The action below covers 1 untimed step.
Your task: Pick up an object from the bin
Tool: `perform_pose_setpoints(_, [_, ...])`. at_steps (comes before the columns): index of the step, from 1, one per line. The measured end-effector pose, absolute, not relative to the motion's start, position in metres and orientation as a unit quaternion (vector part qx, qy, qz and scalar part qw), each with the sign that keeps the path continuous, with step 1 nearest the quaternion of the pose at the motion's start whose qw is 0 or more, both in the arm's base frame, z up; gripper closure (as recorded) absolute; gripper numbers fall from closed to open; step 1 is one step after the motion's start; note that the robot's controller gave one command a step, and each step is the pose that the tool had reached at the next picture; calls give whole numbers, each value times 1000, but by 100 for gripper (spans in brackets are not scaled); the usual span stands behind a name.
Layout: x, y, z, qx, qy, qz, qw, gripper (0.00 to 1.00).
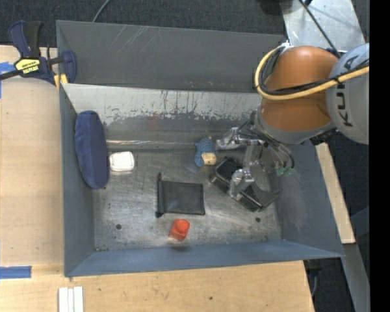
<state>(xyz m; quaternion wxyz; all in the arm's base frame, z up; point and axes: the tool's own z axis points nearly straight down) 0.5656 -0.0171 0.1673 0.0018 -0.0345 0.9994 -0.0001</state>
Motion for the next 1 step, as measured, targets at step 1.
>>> perform_pose_setpoints(1, [606, 5, 82, -175, 984, 2, 15, 0])
